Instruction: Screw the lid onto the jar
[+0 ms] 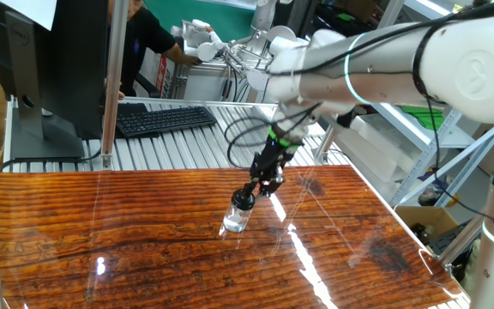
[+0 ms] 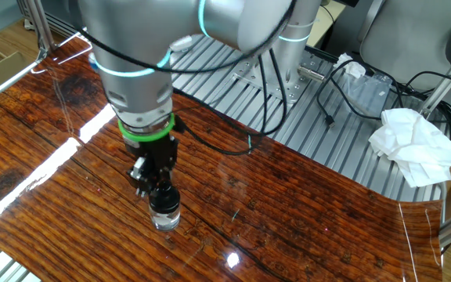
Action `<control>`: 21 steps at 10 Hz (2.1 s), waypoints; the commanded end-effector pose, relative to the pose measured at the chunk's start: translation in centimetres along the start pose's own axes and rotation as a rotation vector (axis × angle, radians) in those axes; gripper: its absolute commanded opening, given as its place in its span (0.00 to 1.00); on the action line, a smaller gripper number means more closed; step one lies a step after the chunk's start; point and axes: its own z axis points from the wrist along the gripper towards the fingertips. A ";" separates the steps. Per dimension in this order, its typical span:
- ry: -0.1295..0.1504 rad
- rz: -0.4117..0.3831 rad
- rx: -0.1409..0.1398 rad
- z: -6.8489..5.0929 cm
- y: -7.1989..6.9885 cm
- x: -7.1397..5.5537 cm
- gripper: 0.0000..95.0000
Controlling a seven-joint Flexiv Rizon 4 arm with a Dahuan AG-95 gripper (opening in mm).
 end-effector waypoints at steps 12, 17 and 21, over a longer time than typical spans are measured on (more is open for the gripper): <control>-0.025 -0.146 0.003 -2.0 0.3 -0.6 0.80; -0.020 -0.416 0.000 -3.2 0.2 -0.7 0.80; -0.028 -0.716 0.008 -4.0 0.1 0.5 0.80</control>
